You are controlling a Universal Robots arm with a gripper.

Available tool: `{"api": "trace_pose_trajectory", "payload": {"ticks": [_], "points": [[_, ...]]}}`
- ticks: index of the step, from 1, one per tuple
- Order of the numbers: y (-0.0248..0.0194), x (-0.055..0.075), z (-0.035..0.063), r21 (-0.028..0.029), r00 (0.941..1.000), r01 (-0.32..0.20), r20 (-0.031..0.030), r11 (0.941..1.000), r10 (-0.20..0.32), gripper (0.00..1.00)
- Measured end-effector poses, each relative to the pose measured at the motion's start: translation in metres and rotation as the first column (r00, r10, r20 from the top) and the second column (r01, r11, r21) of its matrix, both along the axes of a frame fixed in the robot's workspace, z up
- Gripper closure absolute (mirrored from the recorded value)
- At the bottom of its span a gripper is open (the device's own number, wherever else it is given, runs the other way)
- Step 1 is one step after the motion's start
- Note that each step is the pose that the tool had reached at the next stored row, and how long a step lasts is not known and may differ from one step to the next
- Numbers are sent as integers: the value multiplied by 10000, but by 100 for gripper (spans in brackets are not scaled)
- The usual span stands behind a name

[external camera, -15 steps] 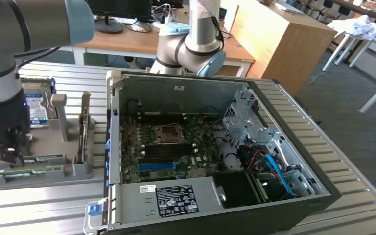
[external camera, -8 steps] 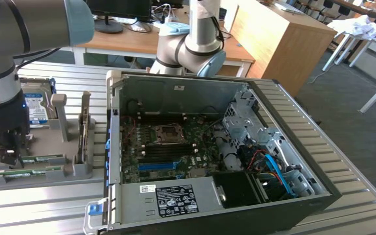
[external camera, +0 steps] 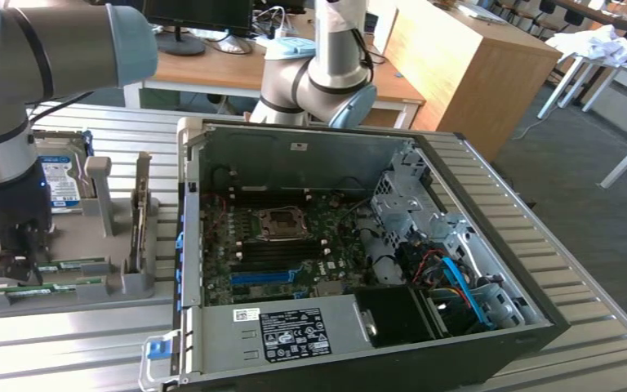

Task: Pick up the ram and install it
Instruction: 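Pick up the ram and move it above insertion slot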

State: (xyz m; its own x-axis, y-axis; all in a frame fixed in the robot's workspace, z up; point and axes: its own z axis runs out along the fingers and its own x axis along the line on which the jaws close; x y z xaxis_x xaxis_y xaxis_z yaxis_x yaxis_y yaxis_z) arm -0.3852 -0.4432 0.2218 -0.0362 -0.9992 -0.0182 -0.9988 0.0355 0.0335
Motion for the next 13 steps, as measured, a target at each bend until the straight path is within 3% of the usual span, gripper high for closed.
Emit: {"api": "trace_pose_trajectory", "payload": {"ticks": [8,13], "points": [[0,0,-89,0,10000,0,0,10000,0,64],[0,0,-96,-1,10000,-1,-1,10000,1,64]]}}
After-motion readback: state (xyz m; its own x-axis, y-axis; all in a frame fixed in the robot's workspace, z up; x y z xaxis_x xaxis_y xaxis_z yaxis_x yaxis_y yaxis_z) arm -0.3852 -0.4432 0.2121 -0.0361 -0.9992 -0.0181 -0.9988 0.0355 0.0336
